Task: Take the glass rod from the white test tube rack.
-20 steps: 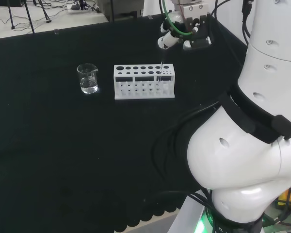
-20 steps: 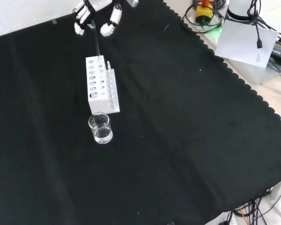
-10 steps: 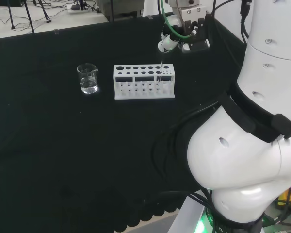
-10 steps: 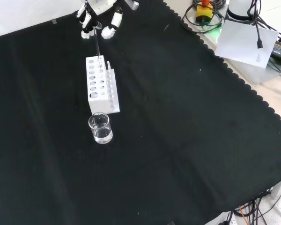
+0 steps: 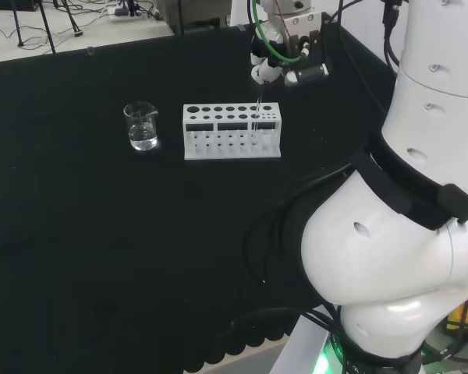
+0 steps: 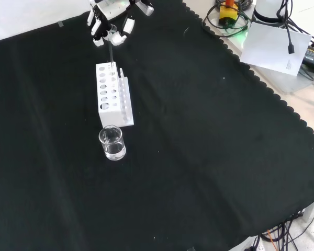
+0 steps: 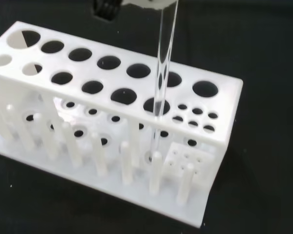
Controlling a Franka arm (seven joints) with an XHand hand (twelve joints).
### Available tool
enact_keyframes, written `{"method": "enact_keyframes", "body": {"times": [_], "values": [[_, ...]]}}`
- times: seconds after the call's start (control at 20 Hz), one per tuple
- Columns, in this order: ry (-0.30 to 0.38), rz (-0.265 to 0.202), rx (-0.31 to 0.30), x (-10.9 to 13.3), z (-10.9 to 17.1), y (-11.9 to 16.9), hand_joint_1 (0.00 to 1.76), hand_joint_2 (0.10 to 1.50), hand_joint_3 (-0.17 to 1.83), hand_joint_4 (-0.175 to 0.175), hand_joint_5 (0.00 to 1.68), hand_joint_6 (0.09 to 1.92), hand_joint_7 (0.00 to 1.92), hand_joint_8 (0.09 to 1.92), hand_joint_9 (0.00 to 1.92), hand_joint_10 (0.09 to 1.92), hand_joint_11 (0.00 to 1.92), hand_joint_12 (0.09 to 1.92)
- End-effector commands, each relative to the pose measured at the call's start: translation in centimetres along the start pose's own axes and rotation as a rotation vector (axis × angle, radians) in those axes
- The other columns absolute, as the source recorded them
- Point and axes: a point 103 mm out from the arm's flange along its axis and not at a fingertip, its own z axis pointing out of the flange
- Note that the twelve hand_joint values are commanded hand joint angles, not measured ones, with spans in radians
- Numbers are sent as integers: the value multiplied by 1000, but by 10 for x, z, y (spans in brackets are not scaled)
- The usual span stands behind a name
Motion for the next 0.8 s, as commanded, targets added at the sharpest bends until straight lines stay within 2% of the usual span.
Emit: {"method": "enact_keyframes", "body": {"times": [0.05,0.1,0.15,0.3,0.4,0.5,0.65,0.8], "values": [[-53,7,-158,7,-3,-8,1226,951,389,-175,893,1108,1034,1102,1587,872,1060,1030],[-55,11,-188,5,-5,-10,1249,867,522,-175,941,1111,1039,1118,1596,879,1109,967],[-53,7,-222,6,-8,-11,1227,805,613,-175,989,1091,1176,1100,1609,879,1150,924],[-75,-6,-304,9,-24,-14,1196,692,741,-175,1107,979,1438,981,1672,787,1263,817],[-53,-4,-340,15,-45,-14,1260,775,585,-175,1073,795,1262,1058,1673,758,1285,781],[-58,-15,-352,21,-64,-14,1285,863,421,-175,1060,684,1169,1095,1671,749,1285,772],[-66,1,-352,22,-90,-20,1292,926,299,-175,1063,621,1134,1106,1672,744,1289,770],[-68,18,-319,18,-106,-32,1292,968,217,-175,1070,587,1118,1119,1677,752,1297,782]]}}
